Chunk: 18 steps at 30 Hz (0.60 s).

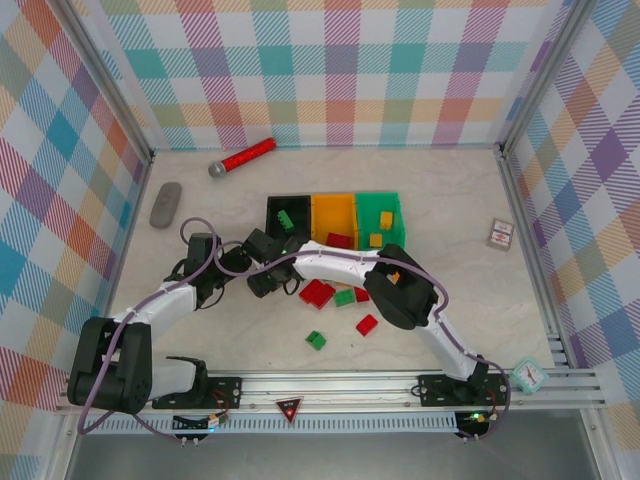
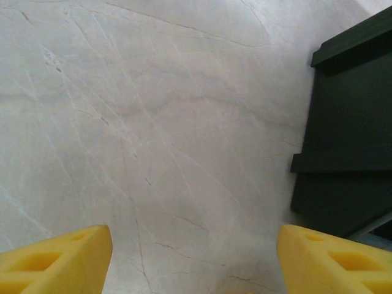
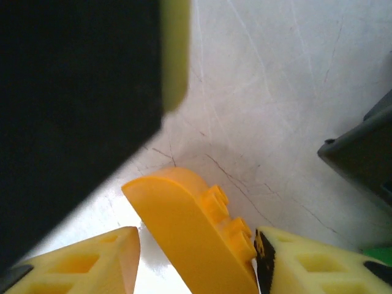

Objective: Sort the legos into containers by color
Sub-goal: Pick up the lego from the center of the table.

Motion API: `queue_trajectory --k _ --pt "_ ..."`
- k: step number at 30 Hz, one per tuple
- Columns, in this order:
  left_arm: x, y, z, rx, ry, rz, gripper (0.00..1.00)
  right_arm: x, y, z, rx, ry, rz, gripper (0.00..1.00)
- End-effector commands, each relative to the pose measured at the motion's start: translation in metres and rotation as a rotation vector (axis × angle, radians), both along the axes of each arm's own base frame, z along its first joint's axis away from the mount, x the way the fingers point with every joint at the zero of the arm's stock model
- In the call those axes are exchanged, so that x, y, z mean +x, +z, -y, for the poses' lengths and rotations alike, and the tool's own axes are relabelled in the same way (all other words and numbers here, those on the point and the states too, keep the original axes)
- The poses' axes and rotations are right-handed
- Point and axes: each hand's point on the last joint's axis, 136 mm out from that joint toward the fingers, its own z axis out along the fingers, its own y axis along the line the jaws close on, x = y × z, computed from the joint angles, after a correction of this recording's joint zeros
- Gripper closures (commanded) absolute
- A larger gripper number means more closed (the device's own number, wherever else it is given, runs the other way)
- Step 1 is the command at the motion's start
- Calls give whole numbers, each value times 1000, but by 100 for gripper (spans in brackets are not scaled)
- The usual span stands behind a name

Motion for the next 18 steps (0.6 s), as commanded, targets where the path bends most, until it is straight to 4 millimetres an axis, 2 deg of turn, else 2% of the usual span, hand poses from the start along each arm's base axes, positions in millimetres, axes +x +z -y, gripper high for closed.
queue_trajectory --k 1,8,13,18 --pt "3 2 0 -9 3 3 29 -5 -2 9 -28 -1 10 56" --pt "3 2 1 -15 -1 3 29 -9 8 16 7 -20 20 75" --pt "3 2 1 -18 -2 4 29 -15 25 22 63 -43 19 80" --pt "2 2 2 -19 -4 2 29 -16 46 37 98 -83 57 81"
